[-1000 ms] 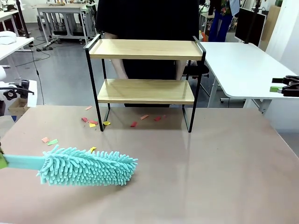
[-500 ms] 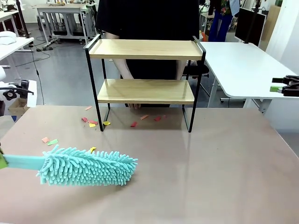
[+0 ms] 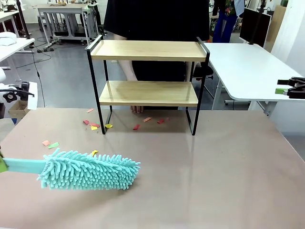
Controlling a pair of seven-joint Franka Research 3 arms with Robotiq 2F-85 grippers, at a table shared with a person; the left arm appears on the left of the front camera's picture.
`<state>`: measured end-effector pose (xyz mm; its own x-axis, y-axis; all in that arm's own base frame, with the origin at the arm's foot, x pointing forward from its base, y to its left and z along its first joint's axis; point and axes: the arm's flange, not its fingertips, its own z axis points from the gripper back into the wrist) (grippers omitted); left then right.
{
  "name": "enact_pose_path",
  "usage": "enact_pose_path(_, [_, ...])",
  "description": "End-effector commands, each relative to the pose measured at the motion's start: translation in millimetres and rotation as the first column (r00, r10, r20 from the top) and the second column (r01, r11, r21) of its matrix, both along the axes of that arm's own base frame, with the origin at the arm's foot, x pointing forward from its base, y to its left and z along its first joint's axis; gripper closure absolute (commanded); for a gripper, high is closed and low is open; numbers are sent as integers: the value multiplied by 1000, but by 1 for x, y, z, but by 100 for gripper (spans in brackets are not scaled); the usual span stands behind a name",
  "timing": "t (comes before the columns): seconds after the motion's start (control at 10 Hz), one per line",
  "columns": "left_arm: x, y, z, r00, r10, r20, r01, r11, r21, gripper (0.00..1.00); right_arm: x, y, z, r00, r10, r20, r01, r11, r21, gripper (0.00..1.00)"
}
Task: Clean the shelf.
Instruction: Clean the specific section of the Shelf indicated by the human with the Duster.
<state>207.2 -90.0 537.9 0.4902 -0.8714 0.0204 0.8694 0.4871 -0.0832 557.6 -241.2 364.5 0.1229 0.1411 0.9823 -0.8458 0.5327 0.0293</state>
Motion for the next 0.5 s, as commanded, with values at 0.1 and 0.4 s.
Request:
enact_pose_path(0.1, [0, -3, 5, 1000, 11, -4, -11, 1000, -17, 87, 0, 2, 3, 1000, 1, 5, -1, 1000, -1, 0])
enact_pose_path(0.4, [0, -3, 5, 1000, 11, -4, -11, 1000, -17, 87, 0, 2, 3, 1000, 1, 5, -1, 1000, -1, 0])
